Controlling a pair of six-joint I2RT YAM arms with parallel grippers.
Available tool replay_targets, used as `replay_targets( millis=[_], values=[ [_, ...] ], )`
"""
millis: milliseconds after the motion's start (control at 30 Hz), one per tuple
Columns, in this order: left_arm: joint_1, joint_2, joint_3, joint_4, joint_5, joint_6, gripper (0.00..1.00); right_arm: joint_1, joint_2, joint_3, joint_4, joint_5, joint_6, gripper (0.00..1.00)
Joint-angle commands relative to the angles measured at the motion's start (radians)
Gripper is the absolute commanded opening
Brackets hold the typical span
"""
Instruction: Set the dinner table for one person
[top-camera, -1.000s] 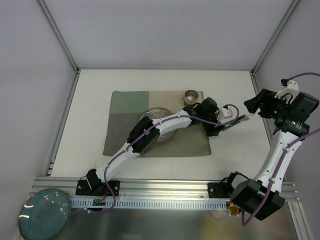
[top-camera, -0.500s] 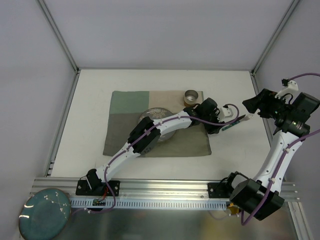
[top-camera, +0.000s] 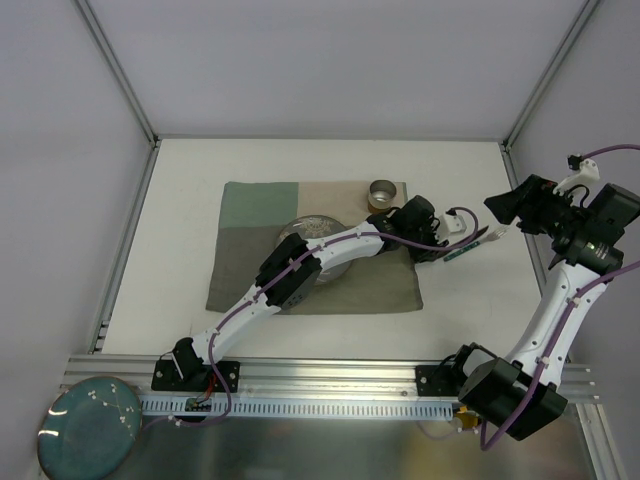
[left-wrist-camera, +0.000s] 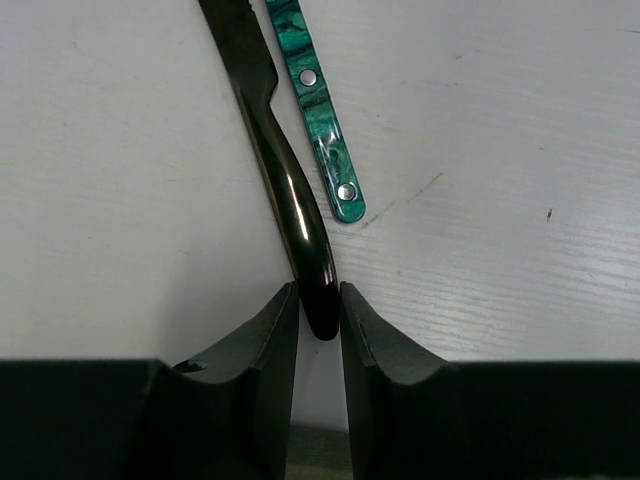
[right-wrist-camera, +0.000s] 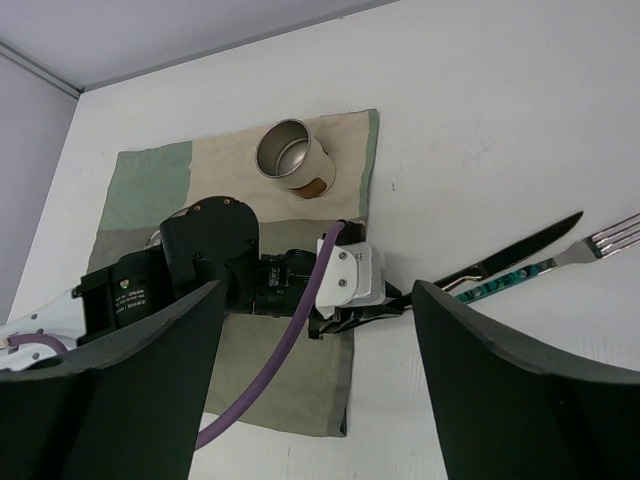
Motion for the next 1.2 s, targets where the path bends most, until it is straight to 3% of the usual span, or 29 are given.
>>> replay_targets(
  millis=[0,233,467,800,1167],
  values=[
    [-0.016,0.007,0.030,0.018,-0.015,-0.004,0.22,-0.014,-0.016,0.038,0.009,-0.042,0.024,0.79],
    [-0.018,0.007,0.028,0.021,-0.035,-0.009,0.00,-0.017,-0.016,0.033,0.007,-0.047,0.018,0.79],
    [-0.018,-0.001,0.010,0.029,-0.038,-0.010,0.00,-0.020,-0.016,0.009,0.009,-0.041,0.007,0.79],
    [-0.015,-0.104,-0.128,0.063,-0.104,0.021,0.00,-0.029,0.022,-0.025,0.012,-0.044,-0.031,0.79],
    [-0.015,-0.177,-0.105,0.049,-0.162,0.057,0.00,-0.029,0.073,-0.065,0.043,-0.048,-0.034,0.78]
  ],
)
